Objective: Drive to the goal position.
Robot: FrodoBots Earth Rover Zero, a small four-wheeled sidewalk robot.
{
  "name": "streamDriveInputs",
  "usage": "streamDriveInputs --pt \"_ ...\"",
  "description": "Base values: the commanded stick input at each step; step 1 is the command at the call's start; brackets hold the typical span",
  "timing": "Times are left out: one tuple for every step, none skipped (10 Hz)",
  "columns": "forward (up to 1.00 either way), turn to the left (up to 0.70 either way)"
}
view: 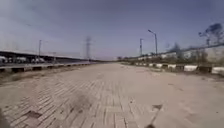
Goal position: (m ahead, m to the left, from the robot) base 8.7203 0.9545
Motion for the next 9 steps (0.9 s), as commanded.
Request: streamDriveInputs --pt "1.00 0.00" --pt "1.00 0.00" --pt "1.00 0.00" --pt "1.00 0.00" --pt "1.00 0.00" --pt "1.00 0.00" --pt "1.00 0.00" --pt "1.00 0.00" --pt "1.00 0.00"
